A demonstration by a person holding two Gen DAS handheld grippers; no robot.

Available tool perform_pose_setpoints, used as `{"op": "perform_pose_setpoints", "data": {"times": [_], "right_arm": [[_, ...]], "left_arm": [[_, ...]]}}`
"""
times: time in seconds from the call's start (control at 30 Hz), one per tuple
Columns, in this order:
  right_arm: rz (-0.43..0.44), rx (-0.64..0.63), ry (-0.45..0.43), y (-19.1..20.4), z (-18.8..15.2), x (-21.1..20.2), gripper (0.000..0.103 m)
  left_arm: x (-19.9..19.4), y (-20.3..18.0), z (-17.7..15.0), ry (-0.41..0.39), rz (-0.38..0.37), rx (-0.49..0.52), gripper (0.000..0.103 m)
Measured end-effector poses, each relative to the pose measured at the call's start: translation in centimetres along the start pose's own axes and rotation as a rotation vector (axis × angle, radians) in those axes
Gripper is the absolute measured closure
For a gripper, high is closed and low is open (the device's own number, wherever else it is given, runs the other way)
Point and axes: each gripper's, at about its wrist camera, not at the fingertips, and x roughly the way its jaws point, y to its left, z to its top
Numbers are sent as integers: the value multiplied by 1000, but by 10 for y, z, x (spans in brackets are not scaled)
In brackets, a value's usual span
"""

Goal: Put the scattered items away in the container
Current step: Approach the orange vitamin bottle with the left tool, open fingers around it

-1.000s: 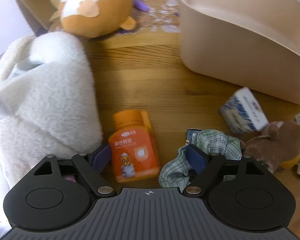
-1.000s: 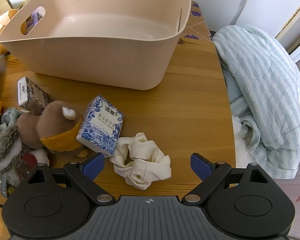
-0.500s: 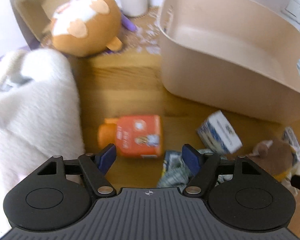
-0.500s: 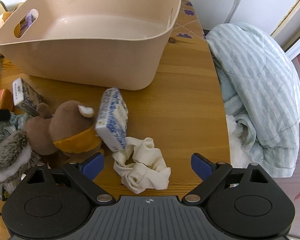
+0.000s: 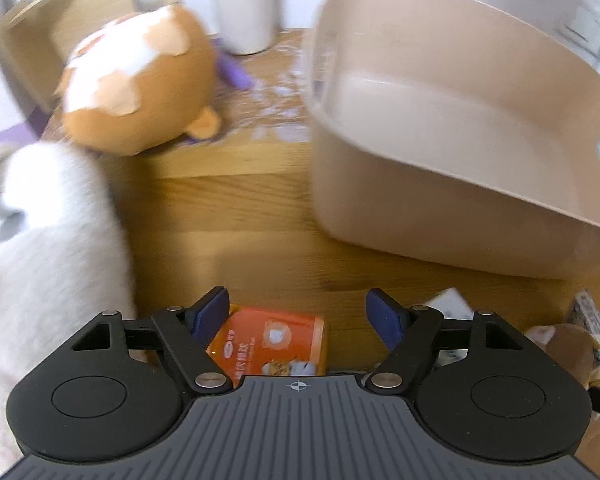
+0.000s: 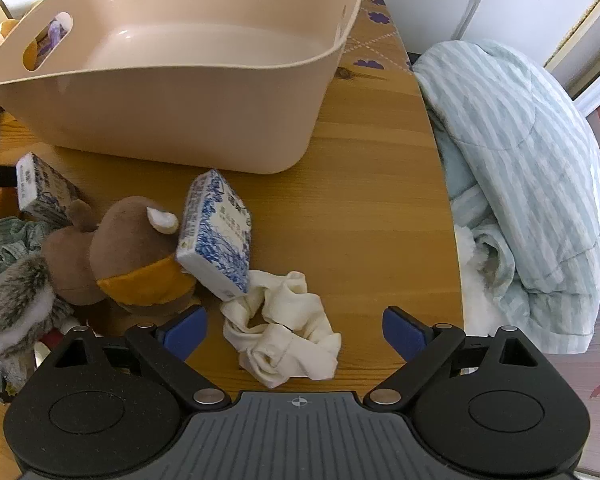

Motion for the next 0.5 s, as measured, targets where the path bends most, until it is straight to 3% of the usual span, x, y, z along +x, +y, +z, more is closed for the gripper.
{"op": "perform_pose_setpoints", "data": {"times": [0.3,0.5], "right_arm": [[-2,0,-3,1,-1,-3,6],[1,-3,-6,1,-2,-4,6]], "left_arm": [[-6,-28,-14,32,-135,29,27],[-23,-19,-16,-4,-108,10,27]]}}
